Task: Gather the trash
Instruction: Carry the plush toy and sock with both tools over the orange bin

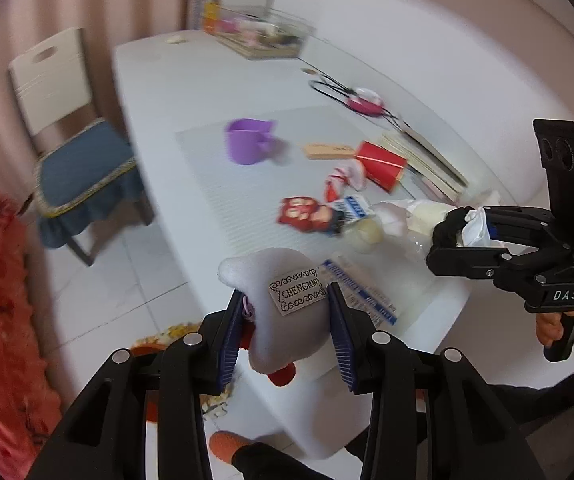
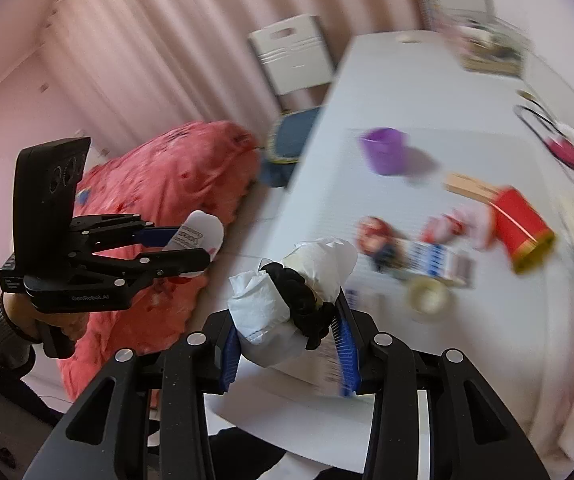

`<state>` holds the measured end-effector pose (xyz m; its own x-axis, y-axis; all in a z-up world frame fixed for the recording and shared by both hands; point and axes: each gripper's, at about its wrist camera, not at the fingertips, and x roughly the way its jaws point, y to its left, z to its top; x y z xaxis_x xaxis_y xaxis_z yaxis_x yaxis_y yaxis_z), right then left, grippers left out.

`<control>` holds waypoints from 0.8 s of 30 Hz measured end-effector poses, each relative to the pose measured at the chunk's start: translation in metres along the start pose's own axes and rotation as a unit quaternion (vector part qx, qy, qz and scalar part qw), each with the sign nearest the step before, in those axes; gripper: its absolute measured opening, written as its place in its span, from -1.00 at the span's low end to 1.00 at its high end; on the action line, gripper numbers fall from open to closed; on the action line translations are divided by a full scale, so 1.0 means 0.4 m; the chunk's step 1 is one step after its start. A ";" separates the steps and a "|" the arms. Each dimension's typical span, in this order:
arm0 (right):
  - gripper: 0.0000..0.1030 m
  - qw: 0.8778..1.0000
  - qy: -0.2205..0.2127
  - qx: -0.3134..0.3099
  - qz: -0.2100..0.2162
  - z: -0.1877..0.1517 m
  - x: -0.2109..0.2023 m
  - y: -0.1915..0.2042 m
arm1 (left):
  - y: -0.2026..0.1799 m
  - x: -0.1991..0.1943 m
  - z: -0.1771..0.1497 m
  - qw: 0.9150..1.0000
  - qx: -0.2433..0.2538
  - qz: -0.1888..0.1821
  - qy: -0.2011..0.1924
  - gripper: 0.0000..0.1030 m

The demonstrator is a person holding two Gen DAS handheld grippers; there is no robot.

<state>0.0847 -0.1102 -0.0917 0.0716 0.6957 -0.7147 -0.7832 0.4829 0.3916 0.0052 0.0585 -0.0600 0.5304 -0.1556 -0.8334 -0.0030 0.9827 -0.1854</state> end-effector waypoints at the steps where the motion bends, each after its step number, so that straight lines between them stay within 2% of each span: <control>1: -0.22 1.000 0.003 -0.013 0.010 0.012 0.013 0.027 | 0.018 -0.021 -0.014 1.000 -0.011 0.007 -0.003 -0.18; 8: -0.22 0.994 0.030 -0.084 0.067 0.086 0.143 0.204 | 0.148 -0.124 -0.112 0.995 -0.083 0.058 -0.021 -0.18; 12: -0.22 0.989 0.052 -0.105 0.095 0.097 0.229 0.288 | 0.226 -0.150 -0.159 0.990 -0.115 0.077 -0.021 -0.18; 18: -0.22 0.982 0.089 -0.123 0.114 0.110 0.410 0.381 | 0.346 -0.125 -0.222 0.985 -0.150 0.086 -0.007 -0.18; 24: -0.22 0.978 0.131 -0.117 0.116 0.104 0.605 0.405 | 0.462 -0.064 -0.276 0.983 -0.167 0.080 0.007 -0.18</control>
<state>0.0010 0.1584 -0.1771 -0.2612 0.5973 -0.7583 -0.8813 0.1729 0.4398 -0.1027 0.2330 -0.1304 0.4886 -0.0051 -0.8725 -0.3643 0.9075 -0.2093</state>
